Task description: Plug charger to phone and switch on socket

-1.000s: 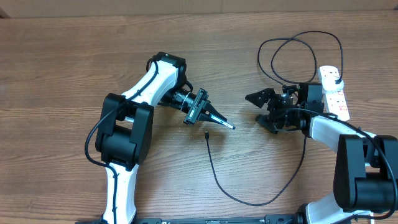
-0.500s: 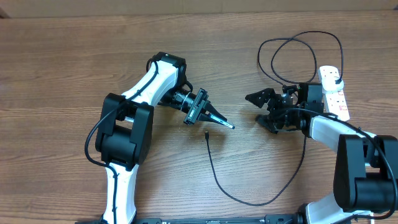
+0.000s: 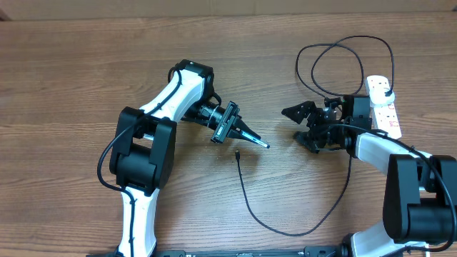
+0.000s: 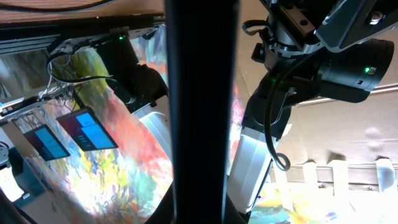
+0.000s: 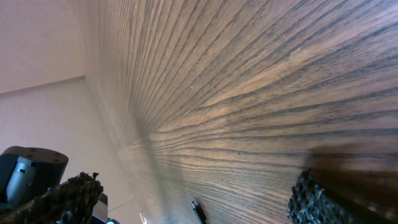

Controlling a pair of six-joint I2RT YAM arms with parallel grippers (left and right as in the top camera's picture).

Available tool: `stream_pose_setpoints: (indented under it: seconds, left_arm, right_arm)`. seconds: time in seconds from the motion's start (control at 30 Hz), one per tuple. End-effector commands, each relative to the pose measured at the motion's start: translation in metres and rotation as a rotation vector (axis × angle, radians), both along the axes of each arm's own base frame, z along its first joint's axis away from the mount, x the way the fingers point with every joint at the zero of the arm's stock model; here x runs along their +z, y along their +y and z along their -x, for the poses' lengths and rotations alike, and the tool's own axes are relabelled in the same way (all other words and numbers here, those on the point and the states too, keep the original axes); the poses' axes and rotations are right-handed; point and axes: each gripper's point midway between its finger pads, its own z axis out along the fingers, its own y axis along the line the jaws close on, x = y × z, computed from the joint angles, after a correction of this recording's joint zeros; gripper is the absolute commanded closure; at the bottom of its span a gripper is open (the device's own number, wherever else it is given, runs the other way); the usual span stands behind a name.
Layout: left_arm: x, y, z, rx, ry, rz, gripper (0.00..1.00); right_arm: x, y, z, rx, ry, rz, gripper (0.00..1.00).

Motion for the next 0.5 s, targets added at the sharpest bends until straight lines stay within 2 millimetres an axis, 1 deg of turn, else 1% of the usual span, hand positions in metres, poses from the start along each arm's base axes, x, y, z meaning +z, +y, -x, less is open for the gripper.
stream_pose_setpoints:
  seconds: [0.0, 0.47]
  left_arm:
    - [0.0202, -0.0016, -0.0053, 0.026, -0.031, 0.04, 0.96]
    - [0.0191, -0.0012, -0.0047, 0.022, -0.028, 0.032, 0.95]
  right_arm:
    - [-0.0018, -0.0007, -0.0014, 0.002, -0.006, 0.006, 0.0]
    - [-0.0018, -0.0007, -0.0014, 0.002, -0.007, 0.006, 0.0]
